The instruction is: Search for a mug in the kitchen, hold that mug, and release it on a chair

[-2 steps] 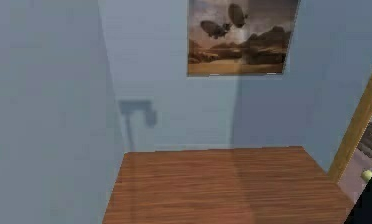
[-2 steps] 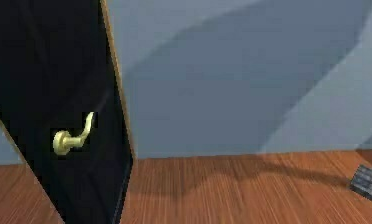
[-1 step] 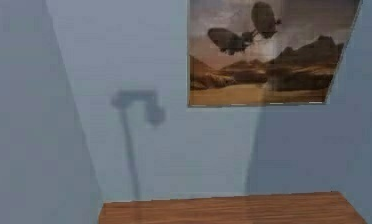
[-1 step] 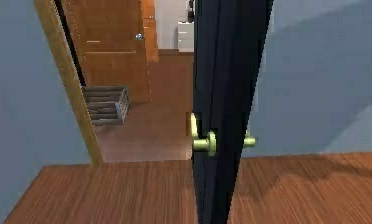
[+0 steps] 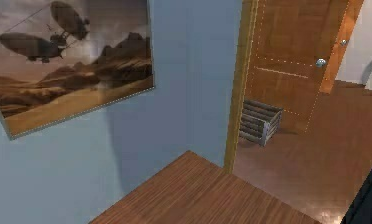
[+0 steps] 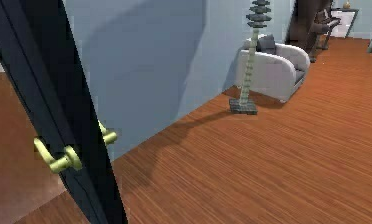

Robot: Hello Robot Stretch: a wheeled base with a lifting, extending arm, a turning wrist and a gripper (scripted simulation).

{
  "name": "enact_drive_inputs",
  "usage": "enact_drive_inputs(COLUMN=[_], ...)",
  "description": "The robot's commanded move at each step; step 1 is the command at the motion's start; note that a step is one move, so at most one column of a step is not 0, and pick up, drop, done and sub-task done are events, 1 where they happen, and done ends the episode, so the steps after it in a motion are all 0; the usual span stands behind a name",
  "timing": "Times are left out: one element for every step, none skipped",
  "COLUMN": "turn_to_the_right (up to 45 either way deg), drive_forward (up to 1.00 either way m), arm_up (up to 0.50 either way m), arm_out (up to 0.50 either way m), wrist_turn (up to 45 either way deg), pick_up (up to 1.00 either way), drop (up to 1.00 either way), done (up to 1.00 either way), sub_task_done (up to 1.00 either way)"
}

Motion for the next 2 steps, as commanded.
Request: enact_drive_inputs(turn_to_the_right=[12.0, 0.0], drive_forward=[0.00, 1.00], arm_up=[0.00, 0.00], arm_out=[0.00, 0.00], wrist_turn=[0.0, 0.0], pick_up=[0.00, 0.00], drop=[0.00, 0.00], done=[0.00, 0.00], sub_task_done=[0.00, 0.00])
